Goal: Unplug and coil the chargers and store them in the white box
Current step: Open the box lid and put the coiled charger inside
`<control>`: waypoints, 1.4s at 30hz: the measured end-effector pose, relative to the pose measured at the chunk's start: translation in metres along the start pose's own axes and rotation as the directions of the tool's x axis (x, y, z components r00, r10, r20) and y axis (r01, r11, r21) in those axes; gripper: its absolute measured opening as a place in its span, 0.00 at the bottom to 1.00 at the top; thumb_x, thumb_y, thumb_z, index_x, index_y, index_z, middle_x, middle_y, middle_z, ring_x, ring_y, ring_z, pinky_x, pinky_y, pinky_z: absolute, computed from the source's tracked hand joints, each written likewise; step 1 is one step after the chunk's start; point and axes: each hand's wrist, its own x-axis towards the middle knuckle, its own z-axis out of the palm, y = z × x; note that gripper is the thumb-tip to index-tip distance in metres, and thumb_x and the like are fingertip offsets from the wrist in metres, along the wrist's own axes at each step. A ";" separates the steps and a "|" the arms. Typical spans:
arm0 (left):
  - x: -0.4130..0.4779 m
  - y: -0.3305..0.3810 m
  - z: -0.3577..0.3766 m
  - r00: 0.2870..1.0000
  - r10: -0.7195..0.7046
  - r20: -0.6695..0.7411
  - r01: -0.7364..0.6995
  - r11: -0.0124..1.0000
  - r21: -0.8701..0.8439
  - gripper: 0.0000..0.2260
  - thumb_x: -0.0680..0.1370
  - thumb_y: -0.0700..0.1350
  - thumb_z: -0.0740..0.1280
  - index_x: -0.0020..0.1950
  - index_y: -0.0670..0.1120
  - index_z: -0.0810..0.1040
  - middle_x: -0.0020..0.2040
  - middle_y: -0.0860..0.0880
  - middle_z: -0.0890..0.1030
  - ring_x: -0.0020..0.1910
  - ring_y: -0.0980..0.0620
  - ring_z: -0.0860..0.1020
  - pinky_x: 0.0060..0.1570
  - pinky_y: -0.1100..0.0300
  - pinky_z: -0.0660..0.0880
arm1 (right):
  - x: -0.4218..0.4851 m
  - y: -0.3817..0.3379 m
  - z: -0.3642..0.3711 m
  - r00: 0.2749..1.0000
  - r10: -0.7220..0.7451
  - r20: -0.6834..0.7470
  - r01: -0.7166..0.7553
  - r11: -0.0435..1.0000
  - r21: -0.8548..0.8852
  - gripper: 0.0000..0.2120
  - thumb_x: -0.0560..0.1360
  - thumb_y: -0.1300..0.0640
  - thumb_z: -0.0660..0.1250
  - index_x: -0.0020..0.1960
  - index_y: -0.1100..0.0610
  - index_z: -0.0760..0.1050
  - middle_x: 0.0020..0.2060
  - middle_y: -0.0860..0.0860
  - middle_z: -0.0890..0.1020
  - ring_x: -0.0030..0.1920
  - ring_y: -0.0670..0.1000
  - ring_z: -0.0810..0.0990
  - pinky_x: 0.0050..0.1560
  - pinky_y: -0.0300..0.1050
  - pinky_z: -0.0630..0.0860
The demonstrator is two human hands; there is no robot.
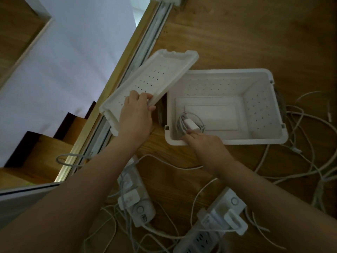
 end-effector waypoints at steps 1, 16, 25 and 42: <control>0.001 0.002 0.001 1.000 0.000 -0.001 0.000 1.000 0.017 0.14 0.81 0.44 0.60 0.65 0.42 0.72 0.60 0.42 0.71 0.58 0.45 0.71 0.54 0.53 0.69 | -0.002 0.004 0.001 0.999 -0.004 -0.051 0.004 1.000 -0.004 0.19 0.71 0.69 0.65 0.60 0.58 0.73 0.62 0.57 0.77 0.63 0.55 0.75 0.54 0.49 0.75; 0.015 0.015 0.053 0.971 -0.043 0.233 0.004 0.986 0.165 0.15 0.79 0.39 0.62 0.65 0.42 0.70 0.60 0.43 0.70 0.54 0.43 0.72 0.52 0.50 0.72 | -0.012 0.043 -0.029 0.836 0.207 -0.509 -0.149 0.977 0.154 0.19 0.62 0.76 0.69 0.49 0.59 0.79 0.39 0.55 0.83 0.37 0.56 0.82 0.34 0.44 0.77; 0.001 0.001 0.068 0.863 -0.103 0.495 0.013 0.983 0.182 0.24 0.79 0.40 0.59 0.75 0.46 0.57 0.70 0.44 0.65 0.68 0.43 0.62 0.65 0.46 0.65 | 0.016 0.028 -0.029 0.924 0.106 -0.367 -0.069 0.991 0.111 0.14 0.73 0.69 0.57 0.53 0.58 0.76 0.47 0.55 0.82 0.48 0.57 0.80 0.46 0.49 0.72; -0.058 0.028 0.024 0.806 0.160 0.569 -0.372 0.886 0.278 0.23 0.79 0.40 0.57 0.74 0.48 0.60 0.74 0.46 0.61 0.73 0.47 0.59 0.71 0.42 0.52 | -0.032 0.021 -0.020 0.917 0.140 -0.374 -0.024 0.954 0.299 0.20 0.76 0.70 0.59 0.67 0.61 0.67 0.63 0.57 0.73 0.62 0.54 0.72 0.63 0.40 0.66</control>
